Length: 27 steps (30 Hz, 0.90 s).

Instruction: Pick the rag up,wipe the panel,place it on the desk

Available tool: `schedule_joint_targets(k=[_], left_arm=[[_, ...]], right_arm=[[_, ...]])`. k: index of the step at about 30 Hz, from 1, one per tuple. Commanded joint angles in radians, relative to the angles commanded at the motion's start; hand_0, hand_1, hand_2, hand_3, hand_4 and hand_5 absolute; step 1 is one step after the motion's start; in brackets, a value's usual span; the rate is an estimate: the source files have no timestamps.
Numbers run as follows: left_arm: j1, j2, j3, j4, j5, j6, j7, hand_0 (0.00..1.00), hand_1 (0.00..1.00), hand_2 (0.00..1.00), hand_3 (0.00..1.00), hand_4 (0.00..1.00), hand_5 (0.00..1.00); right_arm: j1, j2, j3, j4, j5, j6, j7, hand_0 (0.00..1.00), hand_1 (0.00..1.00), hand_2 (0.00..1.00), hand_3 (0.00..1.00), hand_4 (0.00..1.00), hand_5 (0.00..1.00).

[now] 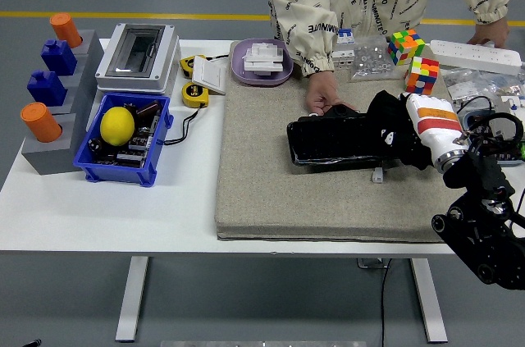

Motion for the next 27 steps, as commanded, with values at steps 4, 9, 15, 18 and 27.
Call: schedule_joint_targets(k=[4, 9, 15, 18, 27], left_arm=[[-0.001, 0.001, -0.001, 0.000, 0.001, 0.000, 0.000, 0.652, 0.661, 0.695, 0.581, 0.677, 0.438], [0.000, 0.001, 0.002, 0.001, -0.001, 0.000, 0.000, 0.652, 0.662, 0.695, 0.581, 0.676, 0.438], [-0.001, 0.003, 0.005, -0.001, -0.001, -0.001, 0.000, 0.652, 0.661, 0.695, 0.581, 0.676, 0.437], [-0.001, 0.004, 0.008, 0.000, -0.003, -0.001, 0.001, 0.652, 0.661, 0.695, 0.581, 0.676, 0.437], [0.000, 0.008, 0.016, 0.000, -0.003, 0.000, 0.001, 0.652, 0.661, 0.695, 0.581, 0.675, 0.436]], right_arm=[[0.005, 0.013, -0.008, 0.002, 0.001, 0.000, 0.000, 0.412, 0.489, 0.536, 0.515, 0.699, 0.182], [0.013, 0.036, -0.019, 0.003, 0.002, -0.001, 0.000, 0.412, 0.489, 0.536, 0.515, 0.699, 0.182], [0.022, 0.065, -0.039, 0.003, 0.005, -0.001, 0.000, 0.412, 0.489, 0.536, 0.515, 0.699, 0.182], [0.027, 0.079, -0.049, 0.004, 0.007, -0.001, 0.000, 0.412, 0.489, 0.536, 0.515, 0.699, 0.182], [0.041, 0.121, -0.081, 0.007, 0.012, -0.001, 0.000, 0.412, 0.489, 0.536, 0.515, 0.699, 0.182]])
